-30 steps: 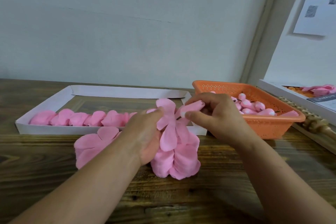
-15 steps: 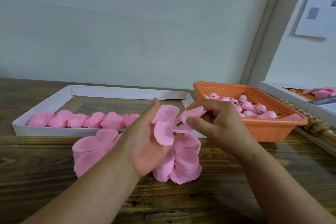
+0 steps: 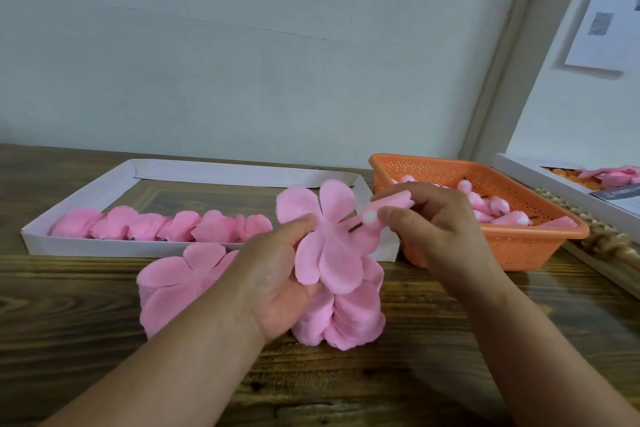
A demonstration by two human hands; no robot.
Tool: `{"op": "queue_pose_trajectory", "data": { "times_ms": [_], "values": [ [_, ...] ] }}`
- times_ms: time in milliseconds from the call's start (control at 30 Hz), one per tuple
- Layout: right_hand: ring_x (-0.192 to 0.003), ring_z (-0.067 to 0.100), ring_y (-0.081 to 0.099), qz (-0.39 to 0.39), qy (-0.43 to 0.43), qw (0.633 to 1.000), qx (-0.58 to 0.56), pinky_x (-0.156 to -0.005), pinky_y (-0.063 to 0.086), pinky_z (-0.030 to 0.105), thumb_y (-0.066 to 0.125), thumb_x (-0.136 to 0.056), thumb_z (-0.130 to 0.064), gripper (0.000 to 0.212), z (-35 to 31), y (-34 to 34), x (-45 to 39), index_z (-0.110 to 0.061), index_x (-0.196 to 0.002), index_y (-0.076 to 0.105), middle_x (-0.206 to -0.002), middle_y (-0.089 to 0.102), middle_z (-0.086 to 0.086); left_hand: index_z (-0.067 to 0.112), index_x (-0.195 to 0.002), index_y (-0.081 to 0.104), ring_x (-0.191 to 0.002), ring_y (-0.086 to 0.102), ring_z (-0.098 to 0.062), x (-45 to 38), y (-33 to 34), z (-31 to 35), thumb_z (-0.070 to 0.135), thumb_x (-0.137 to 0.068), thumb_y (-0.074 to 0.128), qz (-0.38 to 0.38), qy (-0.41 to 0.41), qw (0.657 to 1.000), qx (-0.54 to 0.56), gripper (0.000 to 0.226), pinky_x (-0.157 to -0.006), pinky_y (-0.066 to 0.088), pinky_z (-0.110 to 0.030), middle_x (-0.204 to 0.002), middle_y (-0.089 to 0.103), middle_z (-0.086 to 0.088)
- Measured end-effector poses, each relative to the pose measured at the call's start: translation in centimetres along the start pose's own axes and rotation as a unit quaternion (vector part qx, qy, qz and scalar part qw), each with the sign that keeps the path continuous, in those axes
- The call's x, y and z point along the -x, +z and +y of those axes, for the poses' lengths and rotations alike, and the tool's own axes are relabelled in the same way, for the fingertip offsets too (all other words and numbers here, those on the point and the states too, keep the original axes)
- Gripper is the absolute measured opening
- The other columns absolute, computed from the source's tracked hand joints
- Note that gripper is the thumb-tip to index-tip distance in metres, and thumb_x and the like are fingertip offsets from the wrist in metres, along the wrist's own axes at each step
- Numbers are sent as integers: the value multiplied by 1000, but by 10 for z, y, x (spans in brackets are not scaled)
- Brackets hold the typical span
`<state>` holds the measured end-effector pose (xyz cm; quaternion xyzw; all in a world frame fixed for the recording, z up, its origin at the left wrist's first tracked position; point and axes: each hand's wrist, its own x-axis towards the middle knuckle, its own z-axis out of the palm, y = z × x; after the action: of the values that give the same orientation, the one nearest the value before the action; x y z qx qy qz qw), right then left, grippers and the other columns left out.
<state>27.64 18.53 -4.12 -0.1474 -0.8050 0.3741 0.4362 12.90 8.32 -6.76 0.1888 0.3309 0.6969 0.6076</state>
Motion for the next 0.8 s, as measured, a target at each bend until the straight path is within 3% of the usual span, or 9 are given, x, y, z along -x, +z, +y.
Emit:
{"op": "queue_pose_trajectory", "data": {
  "times_ms": [67, 200, 267, 333, 400, 533, 600, 667, 800],
  "values": [
    [-66, 8, 60, -3, -5, 1000, -21, -57, 47, 22, 61, -76, -11, 16, -2, 0, 1, -20, -80, 73, -73, 70, -3, 0, -124, 54, -100, 68, -27, 0, 1, -1, 16, -91, 53, -3, 1, 1000, -11, 36, -83, 56, -38, -114, 67, -21],
    [-72, 35, 62, -43, -18, 999, 20, -61, 50, 43, 69, -81, -8, 11, -3, 5, 6, -14, -90, 72, -81, 71, 7, 0, -127, 51, -103, 67, -27, 2, 2, -2, 21, -98, 45, -5, -19, 1000, 2, 36, -90, 52, -38, -109, 69, -19],
    [-60, 28, 56, -47, -32, 996, 75, -52, 46, 34, 70, -81, -8, 12, -3, 7, 6, -15, -91, 72, -76, 68, 7, -3, -129, 49, -100, 65, -27, 3, 3, -3, 19, -98, 44, -15, -28, 998, 49, 39, -95, 48, -38, -106, 67, -19],
    [-50, 15, 45, -49, -49, 990, 122, -47, 37, 21, 70, -80, -8, 12, -3, 7, 7, -15, -91, 71, -67, 61, -2, -3, -127, 50, -95, 67, -27, 3, 3, -3, 19, -99, 44, -13, -23, 998, 54, 36, -89, 53, -37, -105, 68, -19],
    [-52, 6, 44, -53, -60, 983, 162, -50, 33, 13, 70, -80, -8, 11, -5, 9, 8, -13, -90, 71, -63, 55, -10, -1, -119, 55, -90, 71, -26, 1, 3, -5, 18, -99, 46, 16, -4, 1000, 22, 29, -78, 58, -36, -103, 71, -21],
    [-58, -2, 46, -57, -121, 953, 273, -54, 31, 10, 63, -77, -14, 12, -11, 18, 11, -13, -87, 69, -69, 51, -16, -3, -114, 64, -92, 69, -26, 2, 5, -6, 16, -98, 46, 16, 17, 1000, 2, 30, -86, 55, -37, -107, 69, -24],
    [-57, 1, 41, -63, -148, 938, 307, -52, 33, 14, 61, -76, -15, 11, -14, 19, 12, -13, -84, 68, -69, 49, -12, 1, -102, 72, -84, 71, -23, 3, 6, -6, 21, -94, 53, 5, 26, 999, -25, 29, -77, 59, -34, -97, 72, -20],
    [-60, 4, 39, -74, -175, 928, 321, -49, 40, 27, 61, -78, -13, 12, -16, 18, 13, -12, -86, 69, -71, 53, -6, 7, -83, 78, -74, 72, -22, 6, 8, -5, 24, -80, 65, 18, 28, 997, -66, 22, -65, 59, -33, -85, 73, -15],
    [-63, 9, 45, -102, -197, 917, 333, -49, 44, 34, 62, -80, -12, 14, -16, 18, 13, -14, -92, 70, -73, 54, -4, 5, -79, 76, -72, 72, -23, 4, 6, -4, 15, -74, 72, 90, 51, 990, -92, 12, -66, 59, -35, -82, 74, -13]
  ]
}}
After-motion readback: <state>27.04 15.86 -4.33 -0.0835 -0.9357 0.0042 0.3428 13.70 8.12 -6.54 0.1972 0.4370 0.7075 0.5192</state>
